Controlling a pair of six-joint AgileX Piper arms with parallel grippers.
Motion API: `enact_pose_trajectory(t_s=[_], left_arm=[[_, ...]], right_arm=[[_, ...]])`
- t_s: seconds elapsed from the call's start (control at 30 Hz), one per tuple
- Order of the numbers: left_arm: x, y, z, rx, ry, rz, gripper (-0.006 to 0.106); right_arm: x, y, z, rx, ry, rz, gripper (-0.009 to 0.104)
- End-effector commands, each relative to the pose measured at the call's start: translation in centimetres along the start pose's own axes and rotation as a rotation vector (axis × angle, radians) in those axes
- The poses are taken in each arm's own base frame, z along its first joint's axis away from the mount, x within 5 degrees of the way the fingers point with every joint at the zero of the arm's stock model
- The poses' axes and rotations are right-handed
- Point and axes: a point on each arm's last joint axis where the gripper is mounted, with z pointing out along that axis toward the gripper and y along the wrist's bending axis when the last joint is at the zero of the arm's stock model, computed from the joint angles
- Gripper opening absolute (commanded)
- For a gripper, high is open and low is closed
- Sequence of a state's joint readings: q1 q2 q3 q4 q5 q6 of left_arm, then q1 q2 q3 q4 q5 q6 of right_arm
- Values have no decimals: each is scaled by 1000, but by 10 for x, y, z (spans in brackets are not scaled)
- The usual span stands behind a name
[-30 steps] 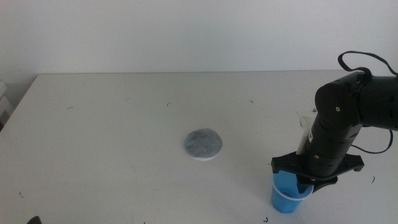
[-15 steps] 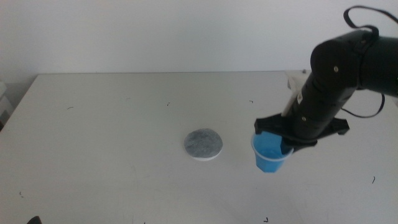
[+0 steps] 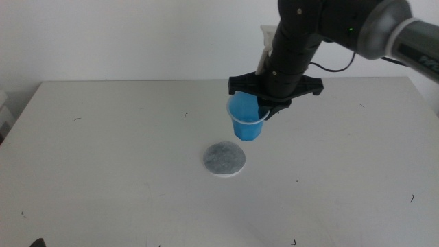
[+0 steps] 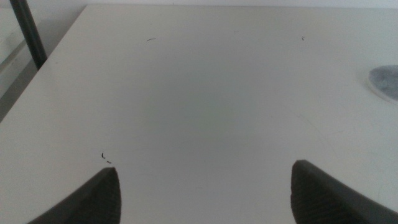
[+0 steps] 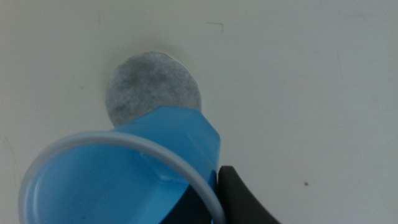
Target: Place an empty cup on a cup mat.
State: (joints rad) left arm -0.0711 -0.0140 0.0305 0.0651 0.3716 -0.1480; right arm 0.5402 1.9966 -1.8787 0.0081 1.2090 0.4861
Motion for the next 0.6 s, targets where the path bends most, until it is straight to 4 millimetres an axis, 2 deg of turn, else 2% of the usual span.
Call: enact_pose_trajectory(t_s=[0.0,0.17,0.3,0.43,0.57], left_arm=[[-8,-1,-2,10,-82,-11,105],[-8,-1,-2,10,-82,-11,105],[-8,-1,-2,10,-82,-11,105],[-8,-1,-2,10,-82,-11,105],[-8,-1,-2,10,-82,-11,105]], right_arm=[[-11,12,-25,-36,-74,-17,-1],[-23,30,10,-65,-19,-11,-1],[-25,36,33,-68,22,-10,-1],[-22,36,48,-47,68,-11,-1],[-21,36,52,-41,76,-11,-1]])
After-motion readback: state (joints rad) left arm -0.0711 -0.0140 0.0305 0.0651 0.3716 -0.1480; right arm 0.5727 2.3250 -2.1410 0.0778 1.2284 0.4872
